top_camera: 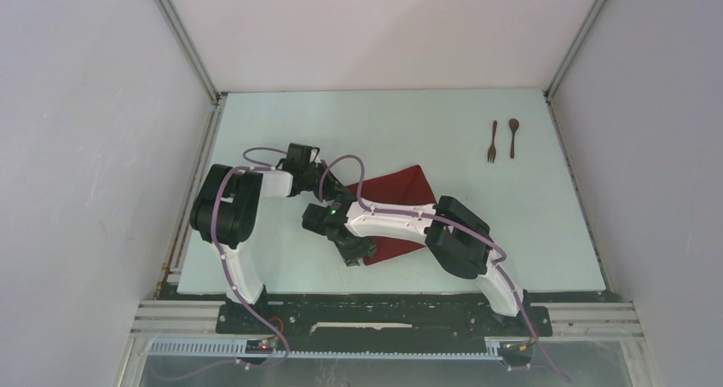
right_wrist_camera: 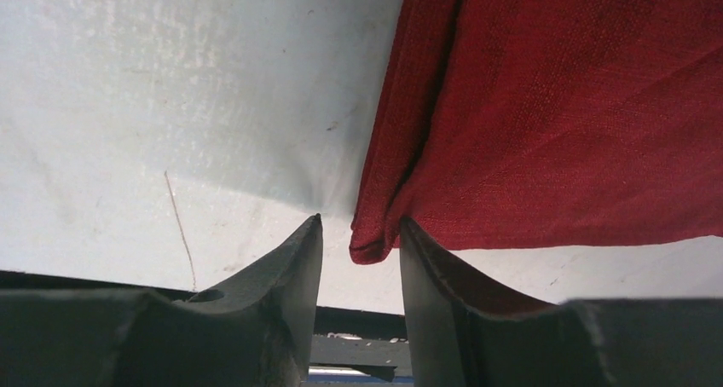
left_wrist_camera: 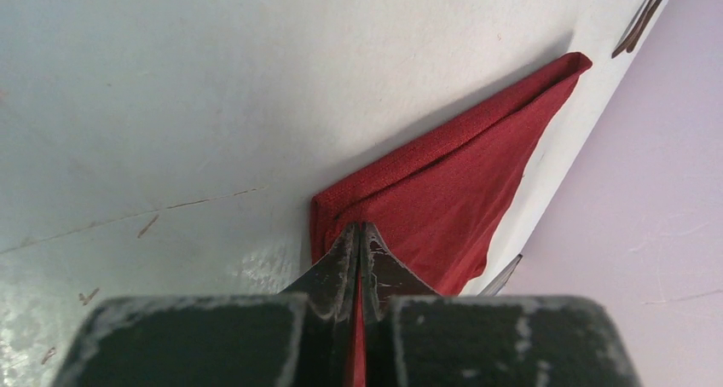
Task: Fold the napkin into a case and place the utensils inside
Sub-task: Pick up the upper triangle-folded napkin from the center of the board.
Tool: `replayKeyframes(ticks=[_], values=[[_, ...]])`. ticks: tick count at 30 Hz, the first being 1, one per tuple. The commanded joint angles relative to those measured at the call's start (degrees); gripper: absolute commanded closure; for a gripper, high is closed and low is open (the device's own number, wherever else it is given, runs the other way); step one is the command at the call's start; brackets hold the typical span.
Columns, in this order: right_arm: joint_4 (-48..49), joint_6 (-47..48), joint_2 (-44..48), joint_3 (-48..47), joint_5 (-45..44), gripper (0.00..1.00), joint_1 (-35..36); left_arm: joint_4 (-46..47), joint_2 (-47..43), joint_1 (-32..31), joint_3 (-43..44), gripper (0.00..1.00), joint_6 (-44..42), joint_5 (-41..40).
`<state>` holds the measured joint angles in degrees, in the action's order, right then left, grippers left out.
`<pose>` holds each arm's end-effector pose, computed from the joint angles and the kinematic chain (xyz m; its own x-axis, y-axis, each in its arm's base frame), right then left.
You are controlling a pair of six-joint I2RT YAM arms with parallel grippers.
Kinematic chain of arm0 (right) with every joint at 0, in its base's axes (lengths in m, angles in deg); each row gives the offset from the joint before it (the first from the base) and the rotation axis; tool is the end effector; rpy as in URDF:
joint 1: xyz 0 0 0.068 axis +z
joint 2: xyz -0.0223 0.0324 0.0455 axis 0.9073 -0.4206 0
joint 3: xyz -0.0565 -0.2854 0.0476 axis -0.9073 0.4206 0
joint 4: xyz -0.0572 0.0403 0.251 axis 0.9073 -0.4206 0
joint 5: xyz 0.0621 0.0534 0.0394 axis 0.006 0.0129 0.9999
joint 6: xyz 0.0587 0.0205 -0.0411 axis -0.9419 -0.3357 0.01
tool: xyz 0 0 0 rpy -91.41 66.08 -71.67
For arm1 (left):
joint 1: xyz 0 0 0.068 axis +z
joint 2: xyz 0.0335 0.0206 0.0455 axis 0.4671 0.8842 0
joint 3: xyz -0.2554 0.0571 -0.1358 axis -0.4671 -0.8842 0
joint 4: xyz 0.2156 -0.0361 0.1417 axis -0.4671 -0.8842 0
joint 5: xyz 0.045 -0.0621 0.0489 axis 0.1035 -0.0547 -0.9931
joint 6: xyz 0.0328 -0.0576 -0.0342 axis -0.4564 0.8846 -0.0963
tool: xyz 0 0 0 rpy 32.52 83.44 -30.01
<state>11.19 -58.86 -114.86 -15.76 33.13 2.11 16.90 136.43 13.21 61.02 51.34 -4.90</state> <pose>0.1790 0.3922 0.1628 -0.8371 -0.5281 -0.1427 -0.5067 0.8468 -0.1615 0.3580 -0.1257 0.1199 -0.8768 -0.4744 -0.0780 -0.2756 0.6288 -0.7271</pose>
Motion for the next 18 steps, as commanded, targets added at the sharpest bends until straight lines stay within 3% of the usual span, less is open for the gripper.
replayKeyframes(ticks=[1, 11, 18], values=[[3.6, 0.9, 0.1, 2.5, -1.7, 0.55, -0.9, -1.2, 1.3, 1.0, 0.2, 0.97, -0.4, -1.7], [11.5, 1.4, 1.8, 13.6, -0.7, 0.55, -2.8, -0.8, 1.7, 1.4, -0.6, 0.98, -0.5, -2.1], [15.8, 3.6, 1.8, 16.0, -1.0, 0.78, -4.0, -0.8, 1.0, 1.4, -0.4, 0.98, -0.4, -1.8]])
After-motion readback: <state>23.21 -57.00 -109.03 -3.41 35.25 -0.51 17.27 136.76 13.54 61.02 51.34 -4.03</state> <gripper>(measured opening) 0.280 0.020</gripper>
